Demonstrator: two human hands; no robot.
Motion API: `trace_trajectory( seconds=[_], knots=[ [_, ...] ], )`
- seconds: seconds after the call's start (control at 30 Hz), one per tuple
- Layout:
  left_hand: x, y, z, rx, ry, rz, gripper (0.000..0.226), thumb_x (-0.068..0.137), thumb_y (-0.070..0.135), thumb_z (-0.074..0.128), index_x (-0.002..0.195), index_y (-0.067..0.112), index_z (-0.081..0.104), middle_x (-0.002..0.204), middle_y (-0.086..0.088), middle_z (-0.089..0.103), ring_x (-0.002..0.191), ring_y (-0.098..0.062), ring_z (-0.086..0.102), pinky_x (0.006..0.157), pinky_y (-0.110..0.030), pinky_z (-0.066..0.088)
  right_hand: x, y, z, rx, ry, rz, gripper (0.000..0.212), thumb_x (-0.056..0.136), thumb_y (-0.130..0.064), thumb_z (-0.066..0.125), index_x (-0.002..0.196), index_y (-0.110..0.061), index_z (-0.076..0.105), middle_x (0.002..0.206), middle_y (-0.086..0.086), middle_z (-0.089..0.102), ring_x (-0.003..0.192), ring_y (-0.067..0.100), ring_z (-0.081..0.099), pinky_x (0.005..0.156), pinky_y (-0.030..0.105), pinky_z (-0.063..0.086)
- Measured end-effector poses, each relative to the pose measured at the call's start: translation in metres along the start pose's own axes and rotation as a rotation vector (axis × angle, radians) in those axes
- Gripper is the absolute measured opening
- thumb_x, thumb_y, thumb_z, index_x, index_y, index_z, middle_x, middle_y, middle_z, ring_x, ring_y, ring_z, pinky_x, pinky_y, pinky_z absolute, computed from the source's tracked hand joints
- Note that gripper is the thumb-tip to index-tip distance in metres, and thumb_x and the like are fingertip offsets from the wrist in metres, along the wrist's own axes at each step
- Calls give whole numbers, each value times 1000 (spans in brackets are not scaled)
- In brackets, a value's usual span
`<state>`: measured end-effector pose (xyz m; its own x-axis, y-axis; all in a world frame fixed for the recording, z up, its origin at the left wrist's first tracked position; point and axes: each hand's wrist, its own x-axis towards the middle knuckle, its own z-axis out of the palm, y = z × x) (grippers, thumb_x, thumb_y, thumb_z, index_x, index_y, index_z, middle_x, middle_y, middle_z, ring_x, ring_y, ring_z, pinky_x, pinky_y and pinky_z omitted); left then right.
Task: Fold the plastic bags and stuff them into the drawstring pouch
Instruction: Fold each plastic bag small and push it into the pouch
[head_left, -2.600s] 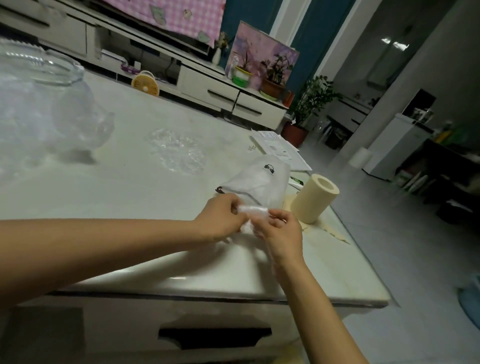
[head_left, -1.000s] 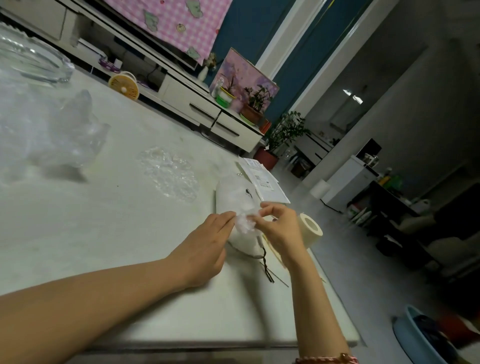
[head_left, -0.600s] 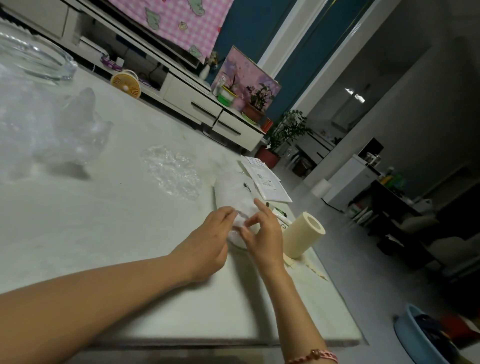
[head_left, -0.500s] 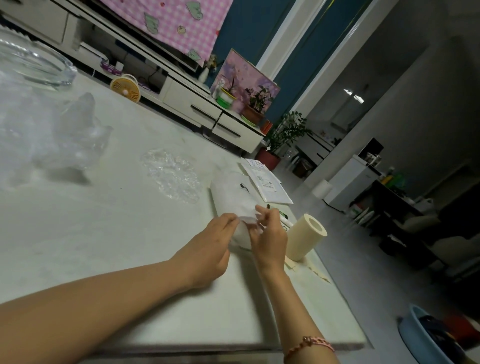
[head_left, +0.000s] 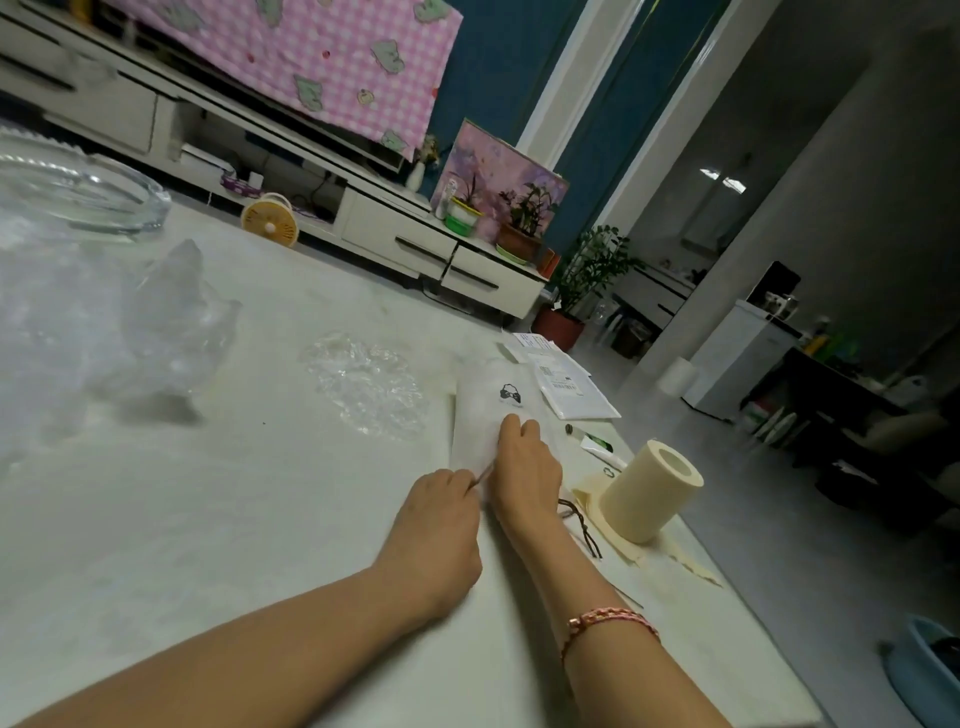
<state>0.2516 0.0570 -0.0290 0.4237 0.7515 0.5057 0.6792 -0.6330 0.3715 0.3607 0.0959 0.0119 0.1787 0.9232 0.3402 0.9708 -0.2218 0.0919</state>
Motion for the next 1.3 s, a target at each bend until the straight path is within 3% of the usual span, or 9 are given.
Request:
trace_trajectory(
  seconds=[0.2, 0.33, 0.5, 0.7, 0.8, 0.87, 1.07, 1.2, 1.3],
  knots=[
    [-7, -10, 0, 4, -51, -148, 42, 68, 22, 30, 85, 14, 68, 79, -1, 59, 76, -22, 62, 78, -31, 47, 19, 7, 0, 221, -250, 198, 37, 90, -16, 46, 123, -1, 39, 130, 17, 38, 120, 34, 42, 94, 37, 38],
    [-6, -46, -24, 170, -152, -267, 40, 96, 23, 32, 134, 10, 39, 148, -11, 28, 140, -30, 21, 115, -43, 15, 15, 4, -9, 354, -370, 227, 49, 87, -19, 52, 131, -3, 37, 136, 17, 33, 127, 34, 34, 100, 33, 33],
    [-1, -87, -44, 324, -309, -236, 55, 100, 45, 19, 147, 18, 20, 158, -7, -12, 143, -28, -19, 114, -48, -15, 8, -1, -26, 361, -427, 154, 52, 88, -21, 51, 137, -10, 37, 141, 14, 32, 132, 31, 31, 104, 32, 31],
    [4, -89, -50, 361, -287, -134, 48, 100, 36, 24, 134, 5, 39, 142, -9, 35, 141, -24, 17, 117, -47, -3, 0, -9, -41, 496, -109, 77, 41, 87, -14, 52, 128, -12, 50, 132, 11, 46, 122, 27, 43, 101, 35, 37],
    [-4, -95, -54, 297, -51, 133, 13, 83, 13, 50, 76, 12, 62, 83, -4, 58, 82, -20, 55, 94, -42, 45, -15, -13, -40, 546, -107, -35, 38, 86, -13, 54, 124, -13, 53, 127, 9, 51, 121, 24, 45, 100, 30, 36],
    [-15, -100, -59, 221, 37, 243, 13, 68, 6, 61, 61, 16, 55, 64, 1, 51, 56, -20, 49, 67, -23, 41, -31, -14, -45, 596, -159, -110, 45, 83, -14, 59, 127, -16, 50, 127, 7, 50, 121, 20, 44, 98, 24, 34],
    [-42, -52, -92, -262, -46, 66, 13, 97, 27, 45, 105, 25, 55, 85, 14, 55, 65, -4, 53, 67, -19, 42, -75, -15, -59, 477, -412, -341, 63, 79, -19, 69, 136, -23, 44, 135, 5, 43, 129, 18, 36, 106, 27, 30],
    [-23, -49, -126, -231, 136, -14, 16, 97, 23, 48, 100, 15, 62, 91, 4, 64, 71, -17, 62, 71, -33, 49, -89, -14, -62, 475, -410, -300, 30, 85, -10, 55, 109, -20, 70, 124, 5, 57, 120, 18, 49, 99, 25, 38],
    [-17, -70, -132, -1, -89, -293, 35, 97, 35, 45, 125, 14, 52, 127, -6, 52, 108, -21, 54, 91, -31, 42, -95, -7, -58, 583, -365, -112, 31, 87, -5, 46, 101, -16, 71, 114, 1, 65, 108, 15, 57, 84, 20, 41]
  ],
)
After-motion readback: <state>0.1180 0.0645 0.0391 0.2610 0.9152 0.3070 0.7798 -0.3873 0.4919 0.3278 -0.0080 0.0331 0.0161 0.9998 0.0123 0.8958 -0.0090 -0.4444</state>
